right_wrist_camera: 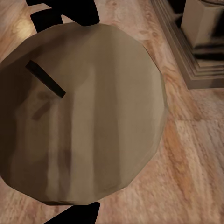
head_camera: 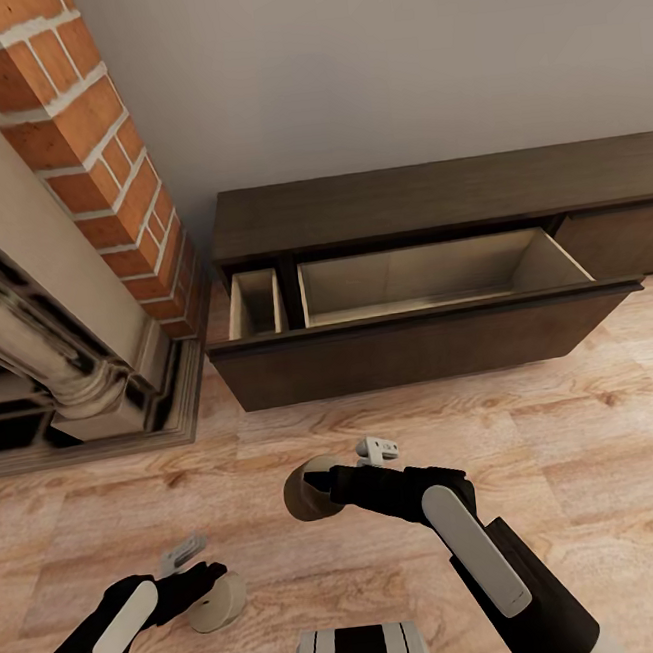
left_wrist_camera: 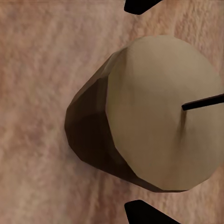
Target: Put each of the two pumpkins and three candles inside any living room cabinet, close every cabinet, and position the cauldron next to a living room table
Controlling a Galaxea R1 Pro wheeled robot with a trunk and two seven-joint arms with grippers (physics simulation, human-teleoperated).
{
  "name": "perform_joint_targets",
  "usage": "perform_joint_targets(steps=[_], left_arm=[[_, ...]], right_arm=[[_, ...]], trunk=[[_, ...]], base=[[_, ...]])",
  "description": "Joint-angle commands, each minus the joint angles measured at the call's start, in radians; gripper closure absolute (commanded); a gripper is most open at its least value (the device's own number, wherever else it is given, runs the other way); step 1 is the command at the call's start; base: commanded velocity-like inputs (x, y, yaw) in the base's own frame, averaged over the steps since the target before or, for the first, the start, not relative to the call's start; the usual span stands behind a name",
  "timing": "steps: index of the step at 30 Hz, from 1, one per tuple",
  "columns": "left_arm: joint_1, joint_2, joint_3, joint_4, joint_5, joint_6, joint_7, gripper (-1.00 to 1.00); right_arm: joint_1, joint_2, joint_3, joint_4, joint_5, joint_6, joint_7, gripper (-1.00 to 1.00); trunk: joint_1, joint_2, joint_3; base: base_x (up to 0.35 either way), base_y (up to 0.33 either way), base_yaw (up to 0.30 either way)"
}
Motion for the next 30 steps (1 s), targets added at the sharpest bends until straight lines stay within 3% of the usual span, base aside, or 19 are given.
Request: perform_joint_targets(steps=[1,5,26,30], left_arm=[[-0.001,0.001,-0.005,-0.002,0.011,0.001,0.009,-1.00],[-0.001,0.001,-0.005,0.009,0.011,0.001,0.009,-1.00],[-0.001,0.001,-0.005,0.022,0.010,0.002,-0.002,-1.00],[-0.001,0.001,-0.005,0.022,0.010,0.002,-0.002,-1.00]], right_arm=[[-0.001,0.000,0.000,-0.001,-0.011,0.001,-0.010,1.00],[-0.001,0.000,0.000,-0.001,-0.011,0.001,-0.010,1.00],[-0.001,0.000,0.000,-0.001,-0.011,0.001,-0.010,1.00],[-0.001,0.000,0.000,-0.001,-0.011,0.001,-0.010,1.00]], trunk=[[0.000,0.000,-0.001],[0.002,-0.001,-0.016],[0.002,-0.001,-0.016],[0.003,-0.002,-0.032]], base=[[0.000,0.000,0.000],[0.000,0.000,0.000],[0.000,0.000,0.000],[0.000,0.000,0.000]])
